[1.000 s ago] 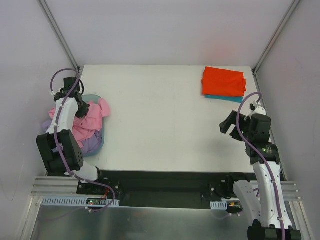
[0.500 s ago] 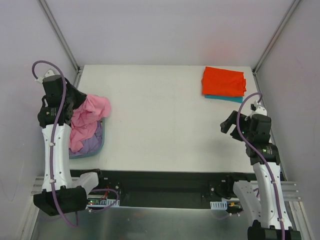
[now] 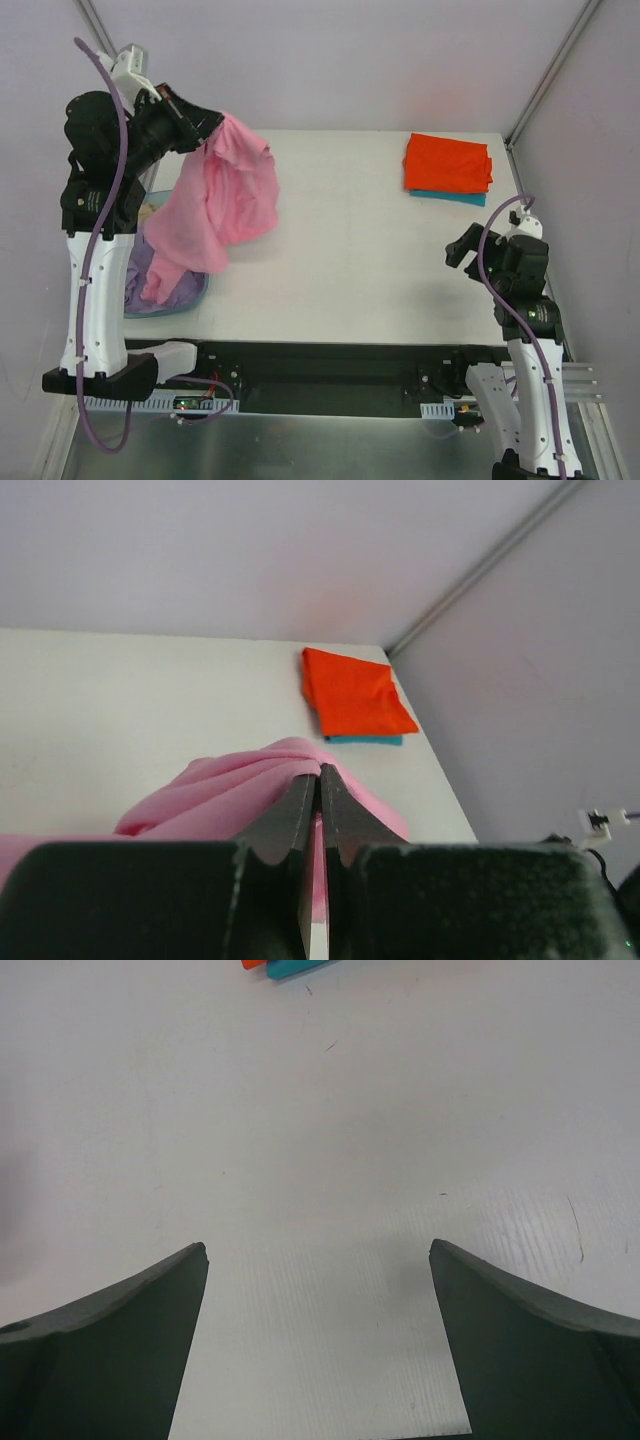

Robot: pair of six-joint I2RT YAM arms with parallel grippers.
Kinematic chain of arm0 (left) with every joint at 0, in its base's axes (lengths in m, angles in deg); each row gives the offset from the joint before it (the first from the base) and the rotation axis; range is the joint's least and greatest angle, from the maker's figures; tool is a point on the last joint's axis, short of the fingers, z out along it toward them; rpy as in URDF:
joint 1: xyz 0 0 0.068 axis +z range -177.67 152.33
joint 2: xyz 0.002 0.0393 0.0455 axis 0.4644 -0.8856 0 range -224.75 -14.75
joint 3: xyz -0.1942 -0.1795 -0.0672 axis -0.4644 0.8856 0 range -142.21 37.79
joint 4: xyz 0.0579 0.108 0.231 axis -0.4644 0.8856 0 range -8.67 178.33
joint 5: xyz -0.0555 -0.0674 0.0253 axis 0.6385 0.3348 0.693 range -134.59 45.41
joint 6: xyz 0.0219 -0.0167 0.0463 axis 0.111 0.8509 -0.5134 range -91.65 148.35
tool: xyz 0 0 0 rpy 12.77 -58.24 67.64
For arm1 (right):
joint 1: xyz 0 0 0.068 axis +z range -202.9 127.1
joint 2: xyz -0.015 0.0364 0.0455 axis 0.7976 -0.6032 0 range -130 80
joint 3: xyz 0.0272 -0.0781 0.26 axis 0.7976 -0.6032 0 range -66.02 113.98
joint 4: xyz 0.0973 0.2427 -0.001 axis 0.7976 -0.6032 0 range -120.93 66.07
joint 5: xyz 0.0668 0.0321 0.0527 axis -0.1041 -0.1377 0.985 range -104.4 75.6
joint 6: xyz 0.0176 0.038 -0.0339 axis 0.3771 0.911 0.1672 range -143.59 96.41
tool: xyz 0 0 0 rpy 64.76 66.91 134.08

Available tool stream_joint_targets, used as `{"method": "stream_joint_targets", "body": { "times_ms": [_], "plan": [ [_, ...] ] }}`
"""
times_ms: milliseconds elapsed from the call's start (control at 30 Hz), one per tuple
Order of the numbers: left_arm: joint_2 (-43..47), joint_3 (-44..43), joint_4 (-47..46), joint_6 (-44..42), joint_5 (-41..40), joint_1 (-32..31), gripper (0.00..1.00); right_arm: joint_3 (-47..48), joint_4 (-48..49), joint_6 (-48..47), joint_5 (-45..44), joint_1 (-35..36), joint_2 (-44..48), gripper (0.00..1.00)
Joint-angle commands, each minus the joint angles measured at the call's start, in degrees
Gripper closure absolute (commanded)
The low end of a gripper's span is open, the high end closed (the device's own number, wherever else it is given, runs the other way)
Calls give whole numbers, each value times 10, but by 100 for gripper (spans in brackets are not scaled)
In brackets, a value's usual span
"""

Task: Fold and stack the t-shirts
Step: Move the tshirt to the center of the board

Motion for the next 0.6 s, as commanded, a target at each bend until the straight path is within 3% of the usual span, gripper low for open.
{"method": "stream_joint_targets", "body": {
  "times_ms": [0,333,567],
  "plan": [
    [-41,-55,-59,-26,74,-66,100,14,18,7,-39,-2,18,3],
    [-170,-206,-69,-60,73,-239,100,16,27,2,-25,-2,15,3],
    [-319,-375,-72,-40,102,-305,100,10,31,-1,-31,-2,16,3]
  ]
}}
